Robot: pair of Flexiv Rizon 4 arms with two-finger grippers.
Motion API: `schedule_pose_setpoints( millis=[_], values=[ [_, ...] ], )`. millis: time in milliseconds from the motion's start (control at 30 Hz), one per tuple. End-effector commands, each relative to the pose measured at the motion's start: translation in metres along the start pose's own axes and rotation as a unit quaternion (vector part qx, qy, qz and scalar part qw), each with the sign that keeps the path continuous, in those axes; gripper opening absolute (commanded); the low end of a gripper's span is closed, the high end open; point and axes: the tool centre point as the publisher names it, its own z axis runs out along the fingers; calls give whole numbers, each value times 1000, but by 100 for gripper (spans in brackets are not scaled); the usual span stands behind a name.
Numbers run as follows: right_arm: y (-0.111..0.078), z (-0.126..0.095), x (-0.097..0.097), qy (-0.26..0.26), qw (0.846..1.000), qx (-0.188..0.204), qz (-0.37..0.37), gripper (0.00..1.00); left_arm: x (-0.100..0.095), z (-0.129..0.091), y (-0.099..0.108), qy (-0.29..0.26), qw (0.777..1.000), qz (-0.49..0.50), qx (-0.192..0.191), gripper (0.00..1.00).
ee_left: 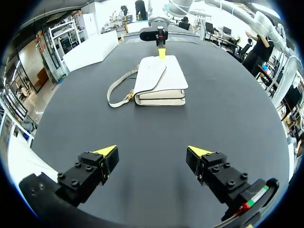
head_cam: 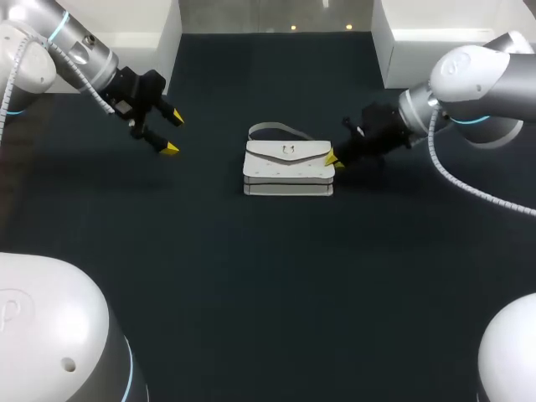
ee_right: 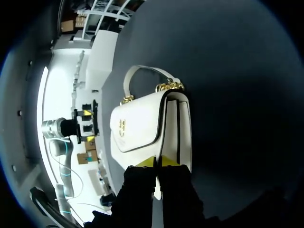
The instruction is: Pick up the bag, open it, inspect its contents, close it, and place it on the opposite side
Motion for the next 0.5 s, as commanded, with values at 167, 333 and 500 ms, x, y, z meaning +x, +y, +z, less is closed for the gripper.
schedule_pose_setpoints(
  millis=[167,333,500],
  values=[
    [-1,17,14,0,1000,4,-8,0,0,1,1,0,1000,0,1,100],
    [-3,26,22,2,1000,3,-12,0,0,1,1,0,1000,0,1,100],
    [-4,34,28,4,1000,3,-15,0,0,1,1,0,1000,0,1,100]
  ],
)
